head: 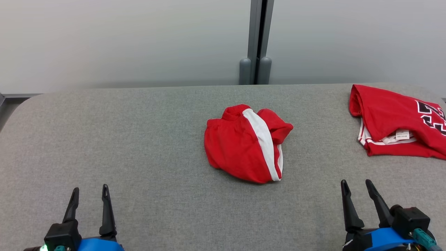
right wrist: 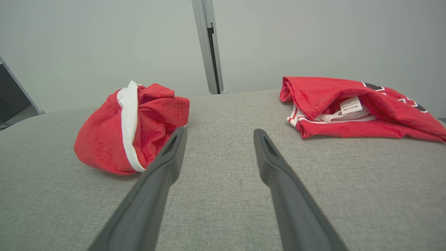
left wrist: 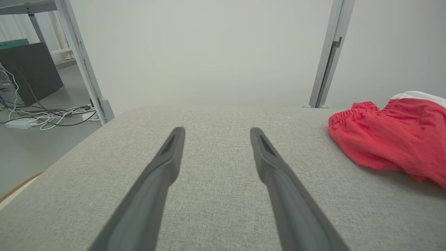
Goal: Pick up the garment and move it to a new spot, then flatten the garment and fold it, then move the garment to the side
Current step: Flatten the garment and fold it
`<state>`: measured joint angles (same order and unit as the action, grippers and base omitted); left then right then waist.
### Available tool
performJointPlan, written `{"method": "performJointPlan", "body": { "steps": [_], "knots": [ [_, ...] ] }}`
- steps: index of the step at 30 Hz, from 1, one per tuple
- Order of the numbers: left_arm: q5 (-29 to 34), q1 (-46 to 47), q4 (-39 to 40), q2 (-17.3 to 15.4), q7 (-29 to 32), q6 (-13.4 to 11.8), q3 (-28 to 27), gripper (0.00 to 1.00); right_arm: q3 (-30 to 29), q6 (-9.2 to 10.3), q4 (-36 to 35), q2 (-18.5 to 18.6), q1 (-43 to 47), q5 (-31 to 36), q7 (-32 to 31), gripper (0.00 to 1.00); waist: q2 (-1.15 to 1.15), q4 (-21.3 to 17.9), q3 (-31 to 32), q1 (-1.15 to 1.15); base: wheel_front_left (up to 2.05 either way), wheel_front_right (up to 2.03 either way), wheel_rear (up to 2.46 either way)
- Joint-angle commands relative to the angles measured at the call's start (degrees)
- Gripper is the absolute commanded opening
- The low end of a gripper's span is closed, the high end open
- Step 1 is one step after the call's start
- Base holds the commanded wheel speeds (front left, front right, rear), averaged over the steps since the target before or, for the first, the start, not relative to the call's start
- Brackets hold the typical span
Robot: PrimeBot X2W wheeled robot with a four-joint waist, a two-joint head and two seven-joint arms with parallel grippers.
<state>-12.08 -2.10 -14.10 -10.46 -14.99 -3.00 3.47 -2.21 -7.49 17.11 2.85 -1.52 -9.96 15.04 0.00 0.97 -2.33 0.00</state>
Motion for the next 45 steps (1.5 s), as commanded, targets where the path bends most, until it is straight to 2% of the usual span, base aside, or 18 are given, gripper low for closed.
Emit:
{"method": "performJointPlan", "body": {
  "steps": [1, 38, 45],
  "knots": [
    [0.34, -0.18, -0.09, 0.06, -0.27, 0.28, -0.34, 1.0, 0.06, -0.01, 0.16, 0.08, 0.91, -0.15, 0.19, 1.0, 0.0, -0.13, 0.18, 0.0, 0.0, 0.0, 0.0],
    [2.57, 1.29, -1.68, 1.29, -0.27, 2.53, -2.25, 1.0, 0.78, -0.01, 1.06, 0.08, 0.72, -0.65, 0.19, 1.0, 0.0, -1.21, 1.05, 0.0, 0.0, 0.0, 0.0],
    [2.95, 1.83, -1.63, 1.65, -0.27, 2.83, -2.4, 1.0, 2.09, -0.01, 1.42, 0.07, -2.83, -0.61, 0.19, 1.0, 0.0, -0.74, 0.73, 0.0, 0.0, 0.0, 0.0]
  ]
}}
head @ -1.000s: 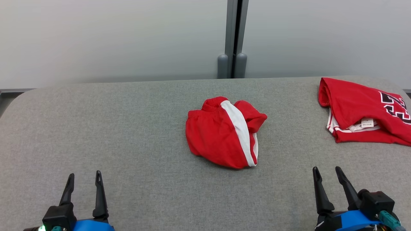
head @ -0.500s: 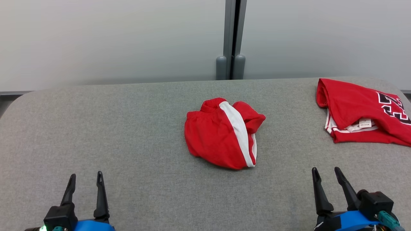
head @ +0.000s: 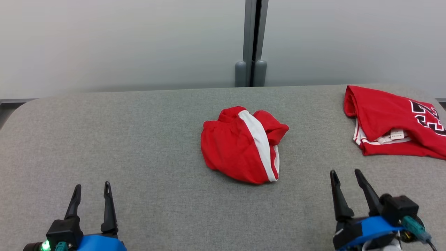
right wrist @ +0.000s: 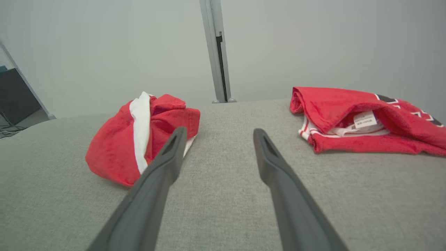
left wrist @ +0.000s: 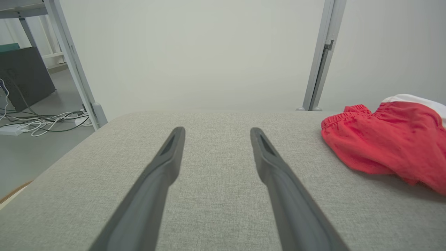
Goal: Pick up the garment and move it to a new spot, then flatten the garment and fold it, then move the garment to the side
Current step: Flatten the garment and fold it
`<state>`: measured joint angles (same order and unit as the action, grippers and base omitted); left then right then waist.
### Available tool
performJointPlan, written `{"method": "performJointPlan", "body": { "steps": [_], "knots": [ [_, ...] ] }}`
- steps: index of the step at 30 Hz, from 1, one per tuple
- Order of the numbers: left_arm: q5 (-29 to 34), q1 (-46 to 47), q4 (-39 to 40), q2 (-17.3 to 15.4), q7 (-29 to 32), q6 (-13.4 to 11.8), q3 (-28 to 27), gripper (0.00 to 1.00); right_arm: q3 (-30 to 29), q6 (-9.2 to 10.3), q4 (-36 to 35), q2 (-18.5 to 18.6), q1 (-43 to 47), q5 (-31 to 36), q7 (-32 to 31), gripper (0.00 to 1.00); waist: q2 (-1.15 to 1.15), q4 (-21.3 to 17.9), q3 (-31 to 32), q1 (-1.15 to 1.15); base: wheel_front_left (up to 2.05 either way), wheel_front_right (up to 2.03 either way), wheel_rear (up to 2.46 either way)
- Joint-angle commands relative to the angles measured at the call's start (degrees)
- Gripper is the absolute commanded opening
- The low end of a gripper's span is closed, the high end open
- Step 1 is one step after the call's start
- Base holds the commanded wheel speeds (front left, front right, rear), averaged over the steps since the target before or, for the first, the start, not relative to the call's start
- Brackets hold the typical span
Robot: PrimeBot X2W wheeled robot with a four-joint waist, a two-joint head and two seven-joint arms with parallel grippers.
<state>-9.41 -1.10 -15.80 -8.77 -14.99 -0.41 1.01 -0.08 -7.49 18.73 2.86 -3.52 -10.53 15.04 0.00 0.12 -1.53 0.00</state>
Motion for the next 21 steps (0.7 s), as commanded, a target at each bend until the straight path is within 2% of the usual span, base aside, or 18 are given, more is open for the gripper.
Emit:
{"method": "performJointPlan", "body": {
  "steps": [1, 9, 15, 21],
  "knots": [
    [0.41, 0.86, 0.09, 0.05, -0.27, 0.3, 0.17, 1.0, 0.42, -0.01, -0.21, 0.07, -1.9, 0.38, 0.19, 1.0, 0.0, 0.34, -0.27, 0.0, 0.0, 0.0, 0.0],
    [0.85, 3.44, 0.53, 0.87, -0.27, 0.64, 0.62, 1.0, 6.55, -0.01, 5.36, 1.39, -18.81, 3.09, -3.18, 1.0, 0.0, 2.91, -3.1, 0.0, 0.0, 0.0, 0.0],
    [1.05, 6.21, 0.24, 2.16, -0.27, 0.99, 1.17, 1.0, 11.48, -0.01, 14.89, 2.75, -32.51, 3.55, -9.47, 1.0, 0.0, 6.3, -5.88, 0.0, 0.0, 0.0, 0.0],
    [1.36, 7.9, -0.08, 3.05, -0.27, 1.37, 1.34, 1.0, 17.12, -0.01, 26.67, 2.86, -41.43, 2.4, -15.99, 1.0, 0.0, 8.77, -8.32, 0.0, 0.0, 0.0, 0.0]
  ]
}}
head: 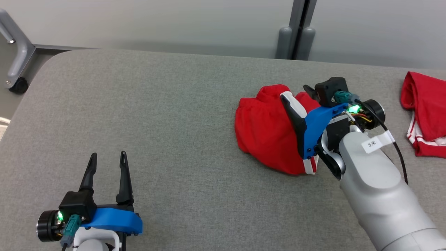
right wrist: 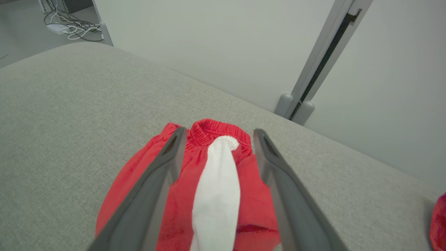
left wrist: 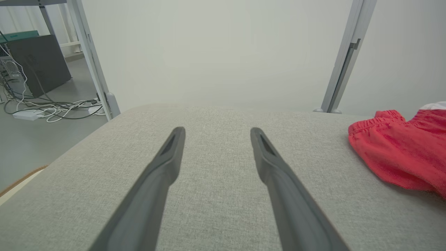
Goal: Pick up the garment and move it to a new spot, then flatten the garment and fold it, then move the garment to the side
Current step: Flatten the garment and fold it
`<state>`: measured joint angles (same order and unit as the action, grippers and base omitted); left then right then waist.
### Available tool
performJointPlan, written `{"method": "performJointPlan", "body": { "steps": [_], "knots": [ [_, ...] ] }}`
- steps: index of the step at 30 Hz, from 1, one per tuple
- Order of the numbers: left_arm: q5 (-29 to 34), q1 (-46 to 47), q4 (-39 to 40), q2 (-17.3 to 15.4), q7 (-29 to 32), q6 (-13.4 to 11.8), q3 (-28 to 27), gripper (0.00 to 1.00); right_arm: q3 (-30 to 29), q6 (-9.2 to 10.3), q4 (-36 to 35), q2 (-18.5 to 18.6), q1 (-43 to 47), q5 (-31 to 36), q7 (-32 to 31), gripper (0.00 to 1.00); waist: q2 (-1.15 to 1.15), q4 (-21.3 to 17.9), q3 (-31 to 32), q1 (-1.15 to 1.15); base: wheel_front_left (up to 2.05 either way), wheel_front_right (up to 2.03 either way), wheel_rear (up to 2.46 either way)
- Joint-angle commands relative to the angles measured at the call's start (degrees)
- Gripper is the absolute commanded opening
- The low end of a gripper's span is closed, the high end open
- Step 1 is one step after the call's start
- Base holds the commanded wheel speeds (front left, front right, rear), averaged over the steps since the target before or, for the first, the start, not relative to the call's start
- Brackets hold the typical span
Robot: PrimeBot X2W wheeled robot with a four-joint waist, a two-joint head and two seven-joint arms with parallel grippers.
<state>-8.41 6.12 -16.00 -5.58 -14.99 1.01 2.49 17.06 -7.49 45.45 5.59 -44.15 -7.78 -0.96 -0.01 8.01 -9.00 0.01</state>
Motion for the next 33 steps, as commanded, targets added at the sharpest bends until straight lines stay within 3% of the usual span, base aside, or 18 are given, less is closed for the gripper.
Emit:
{"method": "performJointPlan", "body": {
  "steps": [1, 7, 8, 9, 10, 20, 33],
  "knots": [
    [0.47, 0.9, -0.09, -0.03, -0.27, 0.08, -0.16, 1.0, 0.69, -0.01, 2.01, 0.2, -1.65, -0.52, -0.99, 1.0, 0.01, 1.21, -1.19, -0.01, 0.0, 0.0, 0.0],
    [0.97, 2.32, -0.42, 0.75, -0.27, 0.46, -0.33, 1.0, 4.5, -0.01, 11.07, 0.6, -5.14, -1.81, -2.2, 1.0, 0.01, 2.51, -2.74, -0.01, 0.0, 0.0, 0.0],
    [0.96, 2.5, -0.39, 0.9, -0.27, 0.4, -0.45, 1.0, 4.81, -0.01, 11.94, 0.42, -5.35, -2.61, -1.56, 0.61, 0.01, 2.61, -2.84, -0.01, 0.0, 0.0, 0.0],
    [1.01, 2.63, -0.37, 1.04, -0.27, 0.39, -0.53, 1.0, 5.45, -0.01, 12.46, 0.18, -5.46, -3.4, -0.98, 0.13, 0.01, 2.66, -2.88, -0.01, 0.0, 0.0, 0.0],
    [1.09, 2.64, -0.37, 1.14, -0.27, 0.38, -0.62, 1.0, 6.05, -0.01, 12.63, -0.06, -5.55, -4.33, 0.4, 0.0, 0.01, 2.66, -2.89, -0.01, 0.0, 0.0, 0.0],
    [1.4, 1.37, -0.27, 1.45, -0.27, 0.35, -2.19, 1.0, 14.83, -0.01, 9.7, -1.81, -4.02, -8.25, 13.86, 0.0, 0.01, 1.62, -1.02, -0.01, 0.0, 0.0, 0.0],
    [1.74, 0.04, 0.24, 1.73, -0.26, 0.8, -3.44, 1.0, 38.09, -0.01, -4.67, -2.63, 8.99, -16.57, 15.87, 0.0, 0.01, 2.39, -0.27, -0.01, 0.0, 0.0, 0.0]
  ]
}}
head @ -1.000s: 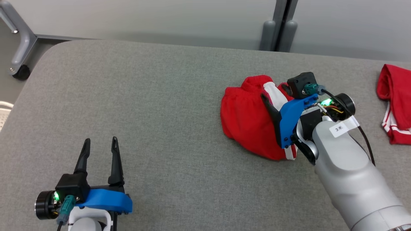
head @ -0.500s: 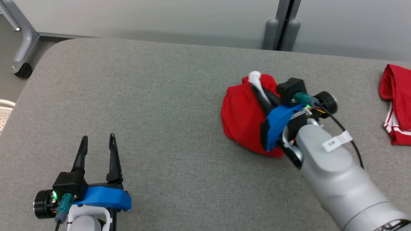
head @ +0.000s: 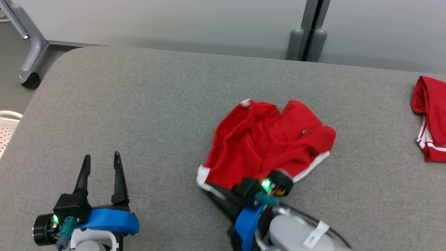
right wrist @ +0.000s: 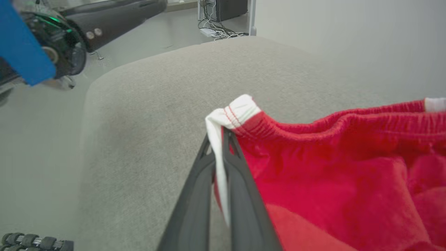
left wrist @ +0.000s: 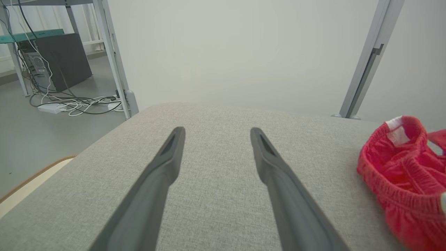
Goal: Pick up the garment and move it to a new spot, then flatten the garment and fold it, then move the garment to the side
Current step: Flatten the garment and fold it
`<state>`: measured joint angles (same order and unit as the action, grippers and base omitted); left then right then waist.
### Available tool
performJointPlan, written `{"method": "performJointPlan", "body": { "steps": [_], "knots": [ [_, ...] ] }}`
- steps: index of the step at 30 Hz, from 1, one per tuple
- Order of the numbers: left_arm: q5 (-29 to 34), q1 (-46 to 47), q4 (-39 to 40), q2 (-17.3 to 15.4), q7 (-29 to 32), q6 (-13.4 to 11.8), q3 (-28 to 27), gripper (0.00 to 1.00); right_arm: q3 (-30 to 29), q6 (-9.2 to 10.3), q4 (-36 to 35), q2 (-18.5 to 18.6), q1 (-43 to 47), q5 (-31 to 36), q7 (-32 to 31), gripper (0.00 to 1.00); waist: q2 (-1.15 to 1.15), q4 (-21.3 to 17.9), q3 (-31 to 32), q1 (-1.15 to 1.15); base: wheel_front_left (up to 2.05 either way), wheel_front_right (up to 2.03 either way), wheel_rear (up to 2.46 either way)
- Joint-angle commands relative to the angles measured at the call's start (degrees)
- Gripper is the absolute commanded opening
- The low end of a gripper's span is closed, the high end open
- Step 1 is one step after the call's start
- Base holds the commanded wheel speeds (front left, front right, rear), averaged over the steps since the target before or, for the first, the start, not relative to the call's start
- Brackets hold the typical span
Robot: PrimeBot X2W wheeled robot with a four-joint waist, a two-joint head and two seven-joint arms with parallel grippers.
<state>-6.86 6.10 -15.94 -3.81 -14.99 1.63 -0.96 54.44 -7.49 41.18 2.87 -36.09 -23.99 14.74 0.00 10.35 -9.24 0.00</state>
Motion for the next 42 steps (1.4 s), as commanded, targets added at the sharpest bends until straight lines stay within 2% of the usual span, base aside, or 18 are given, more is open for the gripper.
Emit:
{"method": "performJointPlan", "body": {
  "steps": [1, 3, 4, 5, 6, 7, 10, 14, 22, 23, 28, 31, 37, 42],
  "knots": [
    [0.16, 0.08, 0.13, 0.01, -0.27, 0.2, 0.0, 1.0, 2.57, -0.02, -1.12, 0.06, 1.85, -1.13, -0.1, 0.0, 0.0, 0.11, -0.06, 0.0, 0.0, 0.0, 0.0],
    [0.07, 0.2, -0.04, 0.1, -0.27, 0.26, -0.11, 1.0, 5.55, -0.01, -1.91, 0.08, 2.94, -2.17, -0.43, 0.0, 0.0, 0.13, 0.02, 0.0, 0.0, 0.0, 0.0],
    [0.02, 0.22, -0.13, 0.15, -0.27, 0.29, -0.21, 1.0, 6.72, -0.01, -2.34, 0.06, 3.39, -2.7, -0.39, 0.14, 0.0, 0.08, 0.09, 0.0, 0.0, 0.0, 0.0],
    [0.05, 0.16, -0.14, 0.19, -0.27, 0.18, -0.28, 1.0, 7.62, -0.01, -2.71, 0.06, 3.76, -3.28, -0.34, 0.4, 0.0, -0.08, 0.25, 0.0, 0.0, 0.0, 0.0],
    [0.08, 0.0, -0.1, 0.23, -0.27, 0.09, -0.34, 1.0, 8.26, -0.01, -2.84, 0.06, 3.98, -3.69, -0.26, 0.91, 0.0, -0.24, 0.37, 0.0, 0.0, 0.0, 0.0],
    [0.1, -0.2, -0.13, 0.24, -0.27, 0.06, -0.39, 1.0, 8.48, -0.01, -2.97, 0.06, 4.16, -4.23, -0.15, 1.0, 0.0, -0.46, 0.54, 0.0, 0.0, 0.0, 0.0],
    [0.3, -0.67, -0.25, 0.25, -0.27, 0.28, -0.72, 1.0, 7.04, -0.01, -2.84, 0.08, 4.35, -4.98, 0.17, 1.0, 0.0, -1.35, 1.12, 0.0, 0.0, 0.0, 0.0],
    [0.51, -0.96, -0.24, 0.27, -0.27, 0.31, -1.01, 1.0, 1.54, -0.01, -2.84, 0.49, 5.08, -3.98, 0.52, 1.0, 0.0, -2.35, 1.77, 0.0, 0.0, 0.0, 0.0],
    [0.86, -2.15, 0.21, -0.07, -0.27, 0.49, -1.85, 1.0, -12.38, -0.01, -10.8, 7.06, 10.33, 0.23, 0.5, 1.0, 0.0, -4.41, 2.73, 0.0, 0.0, 0.0, 0.0],
    [0.86, -2.15, 0.21, -0.07, -0.27, 0.49, -1.85, 1.0, -12.38, -0.01, -10.8, 7.06, 10.33, 0.23, 0.5, 1.0, 0.0, -4.41, 2.73, 0.0, 0.0, 0.0, 0.0],
    [1.01, -2.56, 0.7, 0.06, -0.27, 0.34, -1.95, 1.0, -20.93, -0.01, -11.75, 10.68, 12.76, 2.59, 0.51, 1.0, 0.0, -5.11, 3.19, 0.0, 0.0, 0.0, 0.0],
    [1.14, -2.99, 0.83, 0.1, -0.27, 0.4, -2.0, 1.0, -24.8, -0.02, -11.63, 11.23, 11.74, 4.15, -0.63, 1.0, 0.0, -5.39, 3.32, 0.0, 0.0, 0.0, 0.0],
    [1.31, -2.65, 0.66, 0.27, -0.27, 0.65, -1.16, 1.0, -26.63, -0.01, -11.07, 11.87, 8.9, 6.89, -6.02, 1.0, 0.0, -4.79, 3.35, 0.0, 0.0, 0.0, 0.0],
    [1.0, -2.0, 0.48, 0.4, -0.27, 0.87, -0.82, 1.0, -26.86, -0.01, -11.76, 13.54, 11.73, 6.17, -7.34, 1.0, 0.0, -3.51, 2.94, 0.0, 0.0, 0.0, 0.0]
  ]
}}
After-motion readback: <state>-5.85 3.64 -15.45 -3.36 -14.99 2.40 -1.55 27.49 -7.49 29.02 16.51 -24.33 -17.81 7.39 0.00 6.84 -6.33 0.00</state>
